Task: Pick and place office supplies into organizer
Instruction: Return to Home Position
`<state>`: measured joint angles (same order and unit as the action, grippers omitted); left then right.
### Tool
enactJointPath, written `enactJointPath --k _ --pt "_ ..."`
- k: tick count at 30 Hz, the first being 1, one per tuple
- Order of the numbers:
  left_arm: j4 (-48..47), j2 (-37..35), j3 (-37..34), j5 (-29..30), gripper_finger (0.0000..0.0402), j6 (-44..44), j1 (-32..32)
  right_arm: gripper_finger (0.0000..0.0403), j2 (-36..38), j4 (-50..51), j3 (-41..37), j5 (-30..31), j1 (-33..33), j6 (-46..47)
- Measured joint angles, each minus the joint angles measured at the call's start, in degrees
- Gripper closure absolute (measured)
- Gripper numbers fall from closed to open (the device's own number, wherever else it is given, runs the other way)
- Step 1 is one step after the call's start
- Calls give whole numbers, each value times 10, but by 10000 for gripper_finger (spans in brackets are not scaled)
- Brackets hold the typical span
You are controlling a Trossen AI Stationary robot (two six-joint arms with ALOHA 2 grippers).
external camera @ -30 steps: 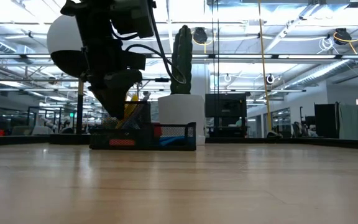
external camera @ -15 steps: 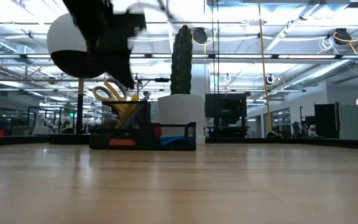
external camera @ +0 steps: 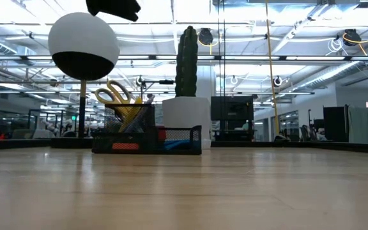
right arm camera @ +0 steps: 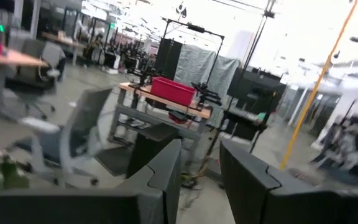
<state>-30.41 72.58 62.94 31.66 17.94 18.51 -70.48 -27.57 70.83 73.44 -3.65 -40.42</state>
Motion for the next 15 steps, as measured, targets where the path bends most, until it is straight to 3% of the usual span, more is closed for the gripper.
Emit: enactJointPath --k 6,10,15 --pt "35 -4 0 -1 231 -1 -1 303 0 18 0 8 0 151" --pt "41 -5 0 0 231 -51 -7 303 0 61 0 47 11 254" --pt "32 -36 0 2 231 -79 -21 303 0 124 0 61 48 313"
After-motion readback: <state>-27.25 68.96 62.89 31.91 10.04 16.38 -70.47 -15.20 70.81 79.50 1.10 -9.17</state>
